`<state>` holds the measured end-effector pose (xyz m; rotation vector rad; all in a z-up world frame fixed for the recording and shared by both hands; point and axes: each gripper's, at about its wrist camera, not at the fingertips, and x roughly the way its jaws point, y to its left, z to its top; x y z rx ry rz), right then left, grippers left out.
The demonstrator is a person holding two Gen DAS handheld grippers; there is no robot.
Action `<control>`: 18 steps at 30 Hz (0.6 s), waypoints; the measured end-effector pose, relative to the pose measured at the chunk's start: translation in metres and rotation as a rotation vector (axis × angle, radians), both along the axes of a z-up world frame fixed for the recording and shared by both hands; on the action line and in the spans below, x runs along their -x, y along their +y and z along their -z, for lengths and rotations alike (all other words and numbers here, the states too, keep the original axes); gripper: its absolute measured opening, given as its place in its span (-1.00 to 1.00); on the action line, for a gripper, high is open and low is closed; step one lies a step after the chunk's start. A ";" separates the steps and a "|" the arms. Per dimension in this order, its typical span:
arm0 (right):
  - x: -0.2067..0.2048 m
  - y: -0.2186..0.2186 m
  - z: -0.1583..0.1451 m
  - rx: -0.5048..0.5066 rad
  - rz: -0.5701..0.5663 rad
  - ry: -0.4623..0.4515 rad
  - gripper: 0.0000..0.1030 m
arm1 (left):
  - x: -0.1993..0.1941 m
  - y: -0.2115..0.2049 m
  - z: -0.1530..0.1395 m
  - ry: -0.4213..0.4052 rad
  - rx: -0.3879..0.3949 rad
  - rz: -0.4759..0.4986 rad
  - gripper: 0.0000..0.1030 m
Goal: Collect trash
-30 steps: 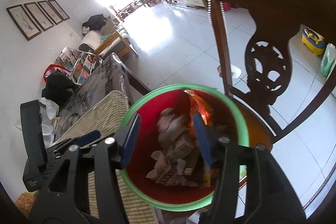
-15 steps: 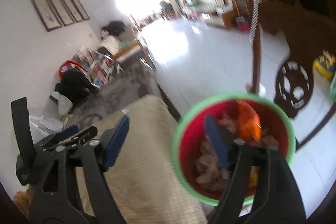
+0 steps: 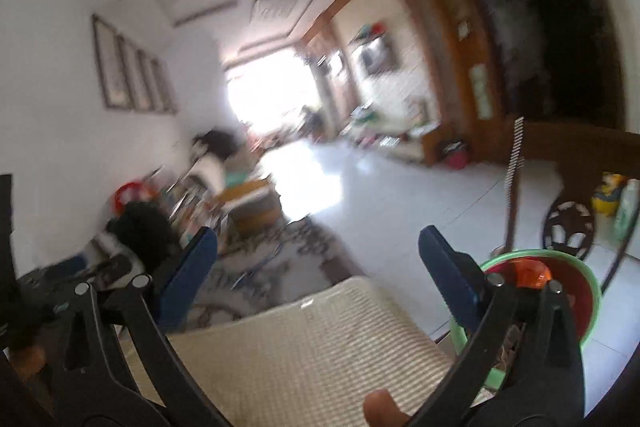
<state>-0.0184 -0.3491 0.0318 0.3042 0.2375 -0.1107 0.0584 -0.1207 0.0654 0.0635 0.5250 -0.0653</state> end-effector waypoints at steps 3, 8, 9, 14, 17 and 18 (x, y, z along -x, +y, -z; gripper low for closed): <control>-0.009 0.018 0.009 0.073 -0.006 0.106 0.93 | 0.009 0.010 0.008 0.006 0.003 -0.028 0.85; -0.012 0.037 0.018 0.066 -0.050 0.163 0.93 | 0.021 0.027 0.006 -0.043 0.120 0.001 0.85; -0.012 0.040 0.018 0.080 -0.056 0.161 0.93 | 0.022 0.028 0.007 -0.049 0.120 0.012 0.85; -0.004 0.051 0.015 0.123 0.003 0.150 0.92 | 0.016 0.023 0.016 -0.022 0.106 0.049 0.85; -0.002 0.047 0.015 0.128 0.035 0.155 0.92 | 0.017 0.026 0.018 -0.016 0.154 0.070 0.85; -0.002 0.046 0.015 0.132 0.046 0.158 0.93 | 0.016 0.028 0.019 -0.015 0.167 0.079 0.85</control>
